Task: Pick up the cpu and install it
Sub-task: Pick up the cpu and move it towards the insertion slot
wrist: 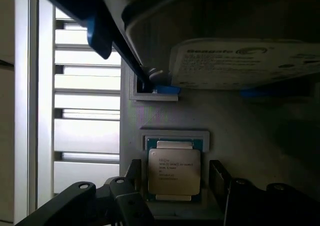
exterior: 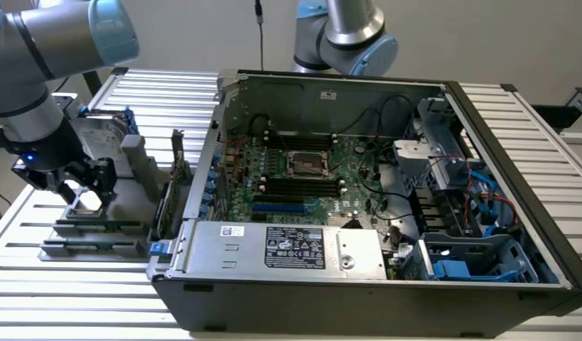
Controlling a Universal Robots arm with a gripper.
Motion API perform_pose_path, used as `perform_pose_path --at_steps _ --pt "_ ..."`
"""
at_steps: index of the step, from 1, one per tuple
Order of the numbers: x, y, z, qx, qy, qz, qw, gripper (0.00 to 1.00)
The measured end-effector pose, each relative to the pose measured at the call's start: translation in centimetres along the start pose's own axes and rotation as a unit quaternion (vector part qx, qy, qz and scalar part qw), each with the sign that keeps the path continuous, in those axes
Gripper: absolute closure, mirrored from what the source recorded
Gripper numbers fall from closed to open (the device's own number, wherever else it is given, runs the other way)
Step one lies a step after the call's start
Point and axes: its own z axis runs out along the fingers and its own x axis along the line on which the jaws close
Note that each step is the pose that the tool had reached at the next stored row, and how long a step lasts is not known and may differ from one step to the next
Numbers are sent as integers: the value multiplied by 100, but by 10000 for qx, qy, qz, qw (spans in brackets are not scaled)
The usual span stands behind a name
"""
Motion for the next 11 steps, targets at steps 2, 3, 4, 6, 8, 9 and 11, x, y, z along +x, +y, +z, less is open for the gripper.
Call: perform_pose_path --at_steps 2,3,4,6,8,9,11 --pt "1 2 4 1 1 1 10000 35" --pt "0 3 6 1 0 1 10000 35" --pt "0 4 9 1 0 1 10000 35" --pt "0 7 12 1 0 1 10000 35" --pt "0 8 19 1 0 2 10000 35" --pt "0 8 24 1 0 4 10000 35" --pt "0 8 25 1 0 4 10000 35"
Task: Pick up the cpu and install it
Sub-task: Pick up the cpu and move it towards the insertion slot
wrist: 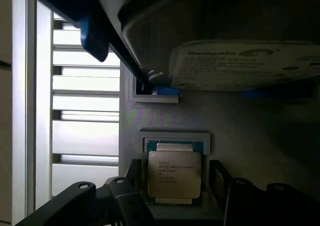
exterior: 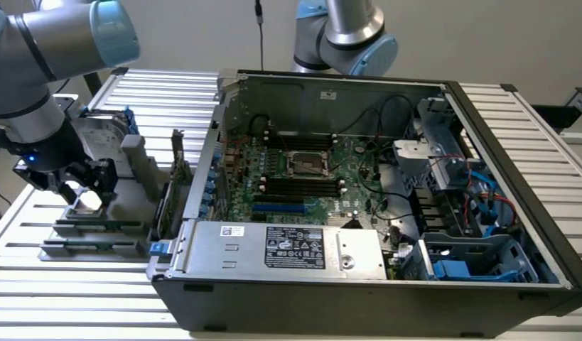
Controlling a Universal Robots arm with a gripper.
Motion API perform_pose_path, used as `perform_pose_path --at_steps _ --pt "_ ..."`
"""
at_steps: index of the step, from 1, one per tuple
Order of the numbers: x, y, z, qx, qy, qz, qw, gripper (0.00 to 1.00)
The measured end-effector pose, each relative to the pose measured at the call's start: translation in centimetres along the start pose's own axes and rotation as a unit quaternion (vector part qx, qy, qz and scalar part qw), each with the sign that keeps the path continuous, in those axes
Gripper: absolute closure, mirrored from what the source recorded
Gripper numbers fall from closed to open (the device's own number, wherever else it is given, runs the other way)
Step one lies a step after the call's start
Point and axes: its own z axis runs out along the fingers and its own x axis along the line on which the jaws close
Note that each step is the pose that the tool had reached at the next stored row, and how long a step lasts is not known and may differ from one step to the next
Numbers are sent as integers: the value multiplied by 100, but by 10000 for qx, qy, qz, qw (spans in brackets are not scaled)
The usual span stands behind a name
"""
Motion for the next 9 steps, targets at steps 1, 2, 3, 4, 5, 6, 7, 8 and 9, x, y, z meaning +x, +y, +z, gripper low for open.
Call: perform_pose_path --at_steps 1,2,3,4,5,6,7,8,9 --pt "0 0 1 0 0 0 10000 35" --pt "0 0 2 0 0 0 10000 35" --pt "0 0 3 0 0 1 10000 35" --pt "0 1 4 0 0 1 10000 35" --pt "0 1 4 0 0 2 10000 35" --pt "0 1 5 0 0 2 10000 35" --pt "0 1 5 0 0 2 10000 37" --pt "0 1 5 0 0 2 10000 37" --pt "0 1 5 0 0 3 10000 37"
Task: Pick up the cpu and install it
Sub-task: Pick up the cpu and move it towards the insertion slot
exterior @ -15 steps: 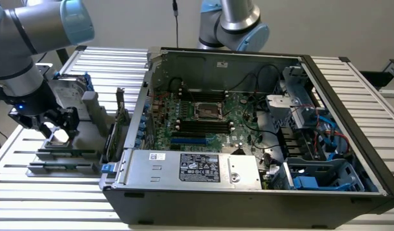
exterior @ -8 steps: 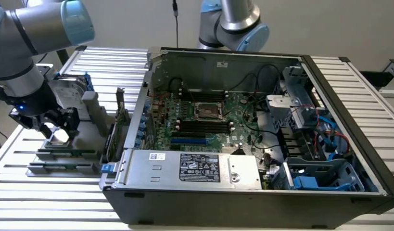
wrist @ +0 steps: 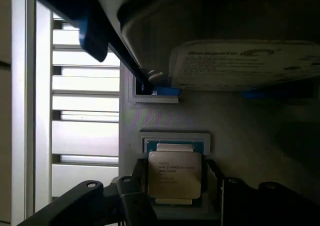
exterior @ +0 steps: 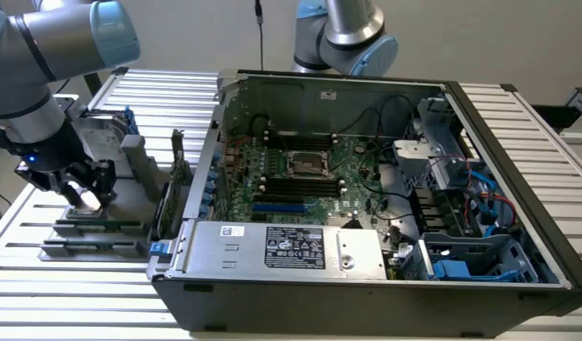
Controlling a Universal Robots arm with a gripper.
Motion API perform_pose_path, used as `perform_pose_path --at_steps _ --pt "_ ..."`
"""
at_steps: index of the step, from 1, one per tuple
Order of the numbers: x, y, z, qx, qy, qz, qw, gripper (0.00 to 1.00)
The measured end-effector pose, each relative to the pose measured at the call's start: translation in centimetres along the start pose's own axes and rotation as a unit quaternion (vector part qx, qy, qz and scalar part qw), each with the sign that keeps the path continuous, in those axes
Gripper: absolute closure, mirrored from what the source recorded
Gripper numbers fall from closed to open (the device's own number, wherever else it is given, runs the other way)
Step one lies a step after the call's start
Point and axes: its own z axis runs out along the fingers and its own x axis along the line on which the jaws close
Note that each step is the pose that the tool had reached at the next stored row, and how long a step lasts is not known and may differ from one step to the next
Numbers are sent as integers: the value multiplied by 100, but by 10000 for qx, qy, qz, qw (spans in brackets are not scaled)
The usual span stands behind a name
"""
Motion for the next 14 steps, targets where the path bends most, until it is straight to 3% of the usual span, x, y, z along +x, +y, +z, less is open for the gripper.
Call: perform_pose_path --at_steps 1,14 --pt "0 0 0 0 0 0 10000 44" --pt "0 0 0 0 0 1 10000 46"
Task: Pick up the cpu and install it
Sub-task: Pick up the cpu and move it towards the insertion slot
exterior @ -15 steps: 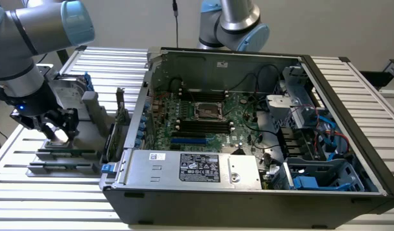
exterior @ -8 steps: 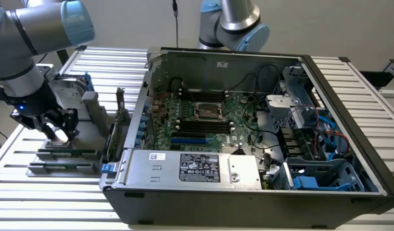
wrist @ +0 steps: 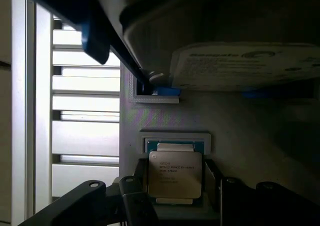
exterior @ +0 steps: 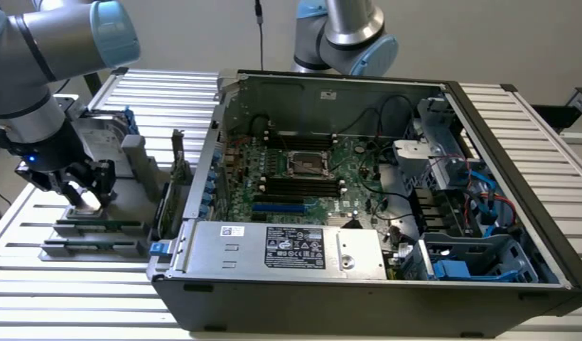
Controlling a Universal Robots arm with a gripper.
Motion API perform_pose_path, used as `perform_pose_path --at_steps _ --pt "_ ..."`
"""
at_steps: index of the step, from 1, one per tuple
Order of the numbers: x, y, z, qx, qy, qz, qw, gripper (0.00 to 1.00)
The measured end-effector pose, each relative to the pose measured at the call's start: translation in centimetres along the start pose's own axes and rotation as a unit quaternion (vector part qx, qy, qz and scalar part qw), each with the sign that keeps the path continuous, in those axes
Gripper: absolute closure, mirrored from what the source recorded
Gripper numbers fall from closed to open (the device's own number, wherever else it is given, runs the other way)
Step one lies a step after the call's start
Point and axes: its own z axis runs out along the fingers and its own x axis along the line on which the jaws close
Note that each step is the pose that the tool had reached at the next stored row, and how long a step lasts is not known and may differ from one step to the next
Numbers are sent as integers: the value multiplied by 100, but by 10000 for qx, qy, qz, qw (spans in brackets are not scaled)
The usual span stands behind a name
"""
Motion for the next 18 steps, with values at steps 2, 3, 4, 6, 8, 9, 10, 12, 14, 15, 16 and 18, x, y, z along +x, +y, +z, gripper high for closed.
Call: perform_pose_path --at_steps 2,3,4,6,8,9,10,12,14,15,16,18 --pt "0 0 0 0 3 0 10000 46" --pt "0 0 0 0 5 1 10000 46" --pt "0 0 0 0 8 1 10000 46" --pt "0 0 -1 -1 15 0 10000 46" --pt "0 1 -5 -1 25 1 10000 46" --pt "0 1 -10 -1 32 2 10000 46" --pt "0 1 -15 -1 38 2 10000 46" --pt "0 2 -28 -1 50 2 10000 46" --pt "0 2 -42 -1 59 3 10000 46" --pt "1 2 -50 -1 62 3 10000 46" --pt "1 3 -60 -1 67 3 10000 46" --pt "1 4 -80 -1 73 3 10000 46"
